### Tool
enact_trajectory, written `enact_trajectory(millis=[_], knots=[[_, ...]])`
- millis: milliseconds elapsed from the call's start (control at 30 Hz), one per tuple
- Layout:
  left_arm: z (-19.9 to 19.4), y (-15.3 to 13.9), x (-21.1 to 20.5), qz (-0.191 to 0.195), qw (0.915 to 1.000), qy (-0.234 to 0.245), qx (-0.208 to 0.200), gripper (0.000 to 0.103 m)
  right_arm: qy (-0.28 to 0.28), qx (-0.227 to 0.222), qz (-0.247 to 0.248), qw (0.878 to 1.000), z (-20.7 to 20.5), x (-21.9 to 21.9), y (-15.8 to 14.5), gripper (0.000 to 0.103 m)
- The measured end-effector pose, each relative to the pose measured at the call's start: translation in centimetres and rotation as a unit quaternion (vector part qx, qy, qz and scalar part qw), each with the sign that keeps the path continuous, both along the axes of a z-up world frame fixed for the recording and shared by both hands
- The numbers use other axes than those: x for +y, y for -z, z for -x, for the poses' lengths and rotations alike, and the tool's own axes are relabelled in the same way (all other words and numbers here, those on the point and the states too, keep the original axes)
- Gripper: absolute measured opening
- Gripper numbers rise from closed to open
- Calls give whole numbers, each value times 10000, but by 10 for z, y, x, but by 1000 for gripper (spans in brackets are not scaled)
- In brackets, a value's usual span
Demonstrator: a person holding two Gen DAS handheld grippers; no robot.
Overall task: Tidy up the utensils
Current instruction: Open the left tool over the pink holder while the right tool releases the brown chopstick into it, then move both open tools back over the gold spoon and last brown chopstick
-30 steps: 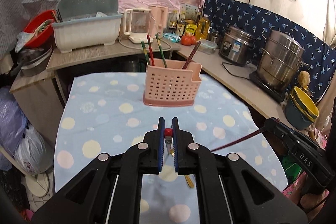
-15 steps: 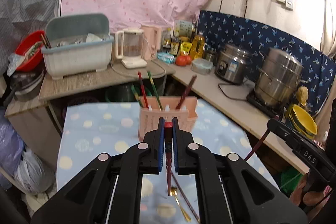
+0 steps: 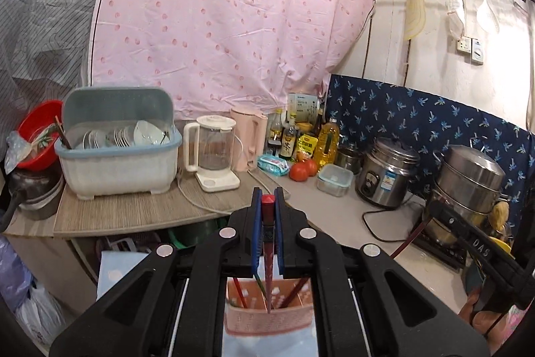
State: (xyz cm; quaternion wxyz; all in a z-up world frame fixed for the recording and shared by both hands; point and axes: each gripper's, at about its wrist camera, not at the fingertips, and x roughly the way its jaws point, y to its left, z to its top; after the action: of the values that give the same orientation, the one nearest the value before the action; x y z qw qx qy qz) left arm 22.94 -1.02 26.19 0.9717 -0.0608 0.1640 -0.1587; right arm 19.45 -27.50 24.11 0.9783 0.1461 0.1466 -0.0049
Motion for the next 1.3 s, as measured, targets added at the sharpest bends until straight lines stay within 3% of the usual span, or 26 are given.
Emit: enact_trajectory(millis=[300,467,567,667,700,1100,1300], knots=[[-51,40,-9,-243,9988,-147,390,7,-64,566,90,9983,-55,7,52,7],[-59,62,-13,-338,9978,-150,555,7,-133,811,143,9965,-67,15,76,7],[-56,67,-12,-322,9978,-152,564,11,-98,833,161,9963,-65,15,80,13],[-52,68,-9,-244,9977,-252,580,47,-82,769,119,9969,-57,15,76,21],[-48,68,-7,-233,9978,-293,553,50,-88,744,99,9971,-55,15,75,23],[10,79,0,-293,9939,80,1060,55,-311,721,18,9969,19,28,73,26],[70,122,-3,-488,9847,410,1624,56,-571,1113,1,9921,78,44,109,28]])
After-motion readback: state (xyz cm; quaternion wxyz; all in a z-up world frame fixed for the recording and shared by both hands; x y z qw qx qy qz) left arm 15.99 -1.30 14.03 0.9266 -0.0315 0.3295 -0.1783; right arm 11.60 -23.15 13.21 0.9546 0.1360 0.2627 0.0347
